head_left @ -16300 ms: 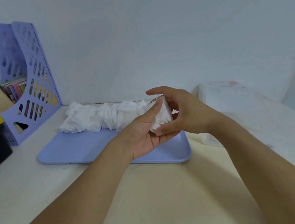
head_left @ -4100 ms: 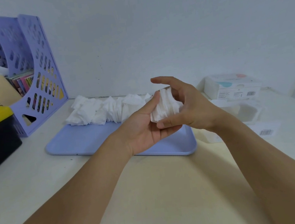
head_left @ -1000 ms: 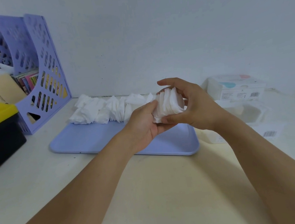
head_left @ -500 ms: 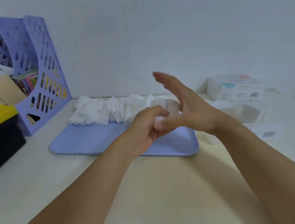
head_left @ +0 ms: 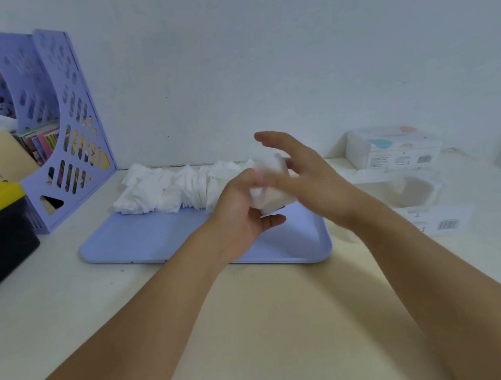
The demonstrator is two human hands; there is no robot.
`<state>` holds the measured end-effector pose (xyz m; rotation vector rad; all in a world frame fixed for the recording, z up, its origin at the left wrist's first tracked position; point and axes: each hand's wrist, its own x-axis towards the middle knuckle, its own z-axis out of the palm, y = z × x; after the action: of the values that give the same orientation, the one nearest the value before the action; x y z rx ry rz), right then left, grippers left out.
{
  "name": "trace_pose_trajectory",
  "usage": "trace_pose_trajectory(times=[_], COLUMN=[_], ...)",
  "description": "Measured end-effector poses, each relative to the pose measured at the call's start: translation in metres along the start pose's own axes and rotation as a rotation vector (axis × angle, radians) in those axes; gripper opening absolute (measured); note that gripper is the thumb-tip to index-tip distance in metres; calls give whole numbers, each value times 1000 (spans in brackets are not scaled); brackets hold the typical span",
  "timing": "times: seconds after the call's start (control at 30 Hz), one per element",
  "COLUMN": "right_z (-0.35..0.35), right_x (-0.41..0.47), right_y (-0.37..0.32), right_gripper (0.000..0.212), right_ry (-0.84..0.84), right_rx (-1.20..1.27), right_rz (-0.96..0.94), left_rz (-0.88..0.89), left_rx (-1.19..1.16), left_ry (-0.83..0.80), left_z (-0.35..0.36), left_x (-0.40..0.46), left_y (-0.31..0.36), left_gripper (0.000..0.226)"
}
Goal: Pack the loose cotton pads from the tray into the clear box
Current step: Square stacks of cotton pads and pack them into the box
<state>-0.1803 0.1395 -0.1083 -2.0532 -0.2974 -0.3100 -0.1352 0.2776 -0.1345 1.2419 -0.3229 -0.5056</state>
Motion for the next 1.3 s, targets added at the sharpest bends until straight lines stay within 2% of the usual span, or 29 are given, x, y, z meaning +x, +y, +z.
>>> trace_pose_trajectory(times=[0.07,0.1,0.2,0.27,0.33,0.4,0.43,0.5,0.53,0.6,0.73,0.87,1.0,1.07,1.13,1.23,1.3], right_z=[-8,-8,-1,2,2,-5,-12,-27,-33,-41,-51,-59,-75,-88,-103,-125,-137], right_x=[-2,-1,3,4,4,1,0,-1,-2,-2,-4,-6,-9,-12,-16,-24,-27], right_y=[4,6,8,10,11,5,3,1,1,3,3,6,14,20,28,41,44], right_gripper=[100,104,93,87,89,92,88,65,53,45,37,40,48,49,48,54,56], right_ry=[-81,-85,-16,13,-2,-103,-169,-203,-166,-49,17,80,156,263,407,576,610], right_rx=[-325,-429,-525,-532,-497,-343,-245,-77,-11,50,95,182,225,226,134,-48,-122], right_rz=[-124,-157,-106,-99,-134,-47,9,61,69,99,139,198,260,292,354,500,542], left_rz=[-48,-58,-46,-27,-23,3,35,115,144,198,343,386,348,322,391,535,509], left_rx=[13,24,43,101,137,189,223,277,286,289,325,319,432,481,659,958,1081], left_ry=[-28,-17,24,8,12,42,49,55,67,114,187,172,105,147,197,48,-105], left_z=[-1,-1,1,3,3,3,3,5,6,9,17,27,45,62,75,81,75], left_x=[-3,-4,-3,-1,-1,0,1,2,2,1,3,11,25,29,29,29,30], left_y=[4,4,1,-1,-2,-3,-4,-3,-3,-4,-7,-10,-3,-1,-9,-34,-43], left_gripper=[27,27,41,47,41,36,36,46,53,65,65,61,65,67,69,57,46])
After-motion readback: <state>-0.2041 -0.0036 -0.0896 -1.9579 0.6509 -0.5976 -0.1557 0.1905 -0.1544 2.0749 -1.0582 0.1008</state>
